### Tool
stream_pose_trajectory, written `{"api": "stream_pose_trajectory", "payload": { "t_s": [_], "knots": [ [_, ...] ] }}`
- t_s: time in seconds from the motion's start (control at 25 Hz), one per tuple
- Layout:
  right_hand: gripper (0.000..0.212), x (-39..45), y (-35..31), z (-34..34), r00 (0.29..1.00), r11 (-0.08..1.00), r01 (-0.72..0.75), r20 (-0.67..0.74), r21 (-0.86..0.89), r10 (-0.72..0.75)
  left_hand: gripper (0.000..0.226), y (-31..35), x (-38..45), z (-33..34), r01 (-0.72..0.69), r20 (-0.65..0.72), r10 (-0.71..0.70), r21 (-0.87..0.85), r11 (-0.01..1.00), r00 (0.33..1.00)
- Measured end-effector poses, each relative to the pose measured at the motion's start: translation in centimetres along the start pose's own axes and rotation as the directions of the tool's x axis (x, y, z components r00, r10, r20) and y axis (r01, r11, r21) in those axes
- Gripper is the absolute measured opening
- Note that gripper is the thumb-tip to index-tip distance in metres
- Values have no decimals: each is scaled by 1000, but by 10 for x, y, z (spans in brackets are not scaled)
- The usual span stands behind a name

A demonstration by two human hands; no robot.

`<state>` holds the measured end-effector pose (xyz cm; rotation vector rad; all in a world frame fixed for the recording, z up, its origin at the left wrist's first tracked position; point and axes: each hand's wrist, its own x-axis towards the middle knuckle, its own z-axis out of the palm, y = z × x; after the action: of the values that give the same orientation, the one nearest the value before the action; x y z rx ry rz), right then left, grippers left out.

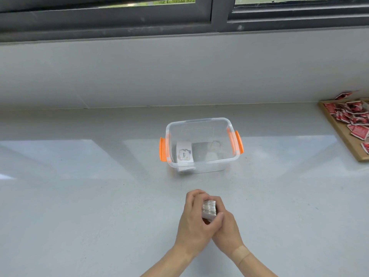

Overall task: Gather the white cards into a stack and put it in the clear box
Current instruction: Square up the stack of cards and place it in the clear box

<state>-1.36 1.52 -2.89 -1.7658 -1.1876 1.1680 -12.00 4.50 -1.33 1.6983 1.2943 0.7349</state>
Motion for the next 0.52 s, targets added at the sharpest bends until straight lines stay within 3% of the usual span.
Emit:
{"api": "stream_pose_trajectory", "payload": {
  "t_s": [0.2, 0.32, 0.4, 0.52],
  "knots": [
    [39, -1, 1, 0, 993, 997, 69, -93, -47, -73, 46, -9, -1, 1, -179, -45, 194, 230, 957, 980],
    [35, -1, 9, 3, 997, 999, -41, -72, -16, 40, 55, -15, -2, 6, -124, 7, 131, 382, 916, 991],
    [32, -1, 14, 4, 996, 998, -53, -69, -17, 52, 55, -15, -2, 8, -78, 8, 81, 367, 927, 997],
    [30, -3, 15, 2, 993, 1000, -17, -118, -11, 16, 52, -13, -2, 10, -143, 9, 148, 327, 934, 989]
  ]
}}
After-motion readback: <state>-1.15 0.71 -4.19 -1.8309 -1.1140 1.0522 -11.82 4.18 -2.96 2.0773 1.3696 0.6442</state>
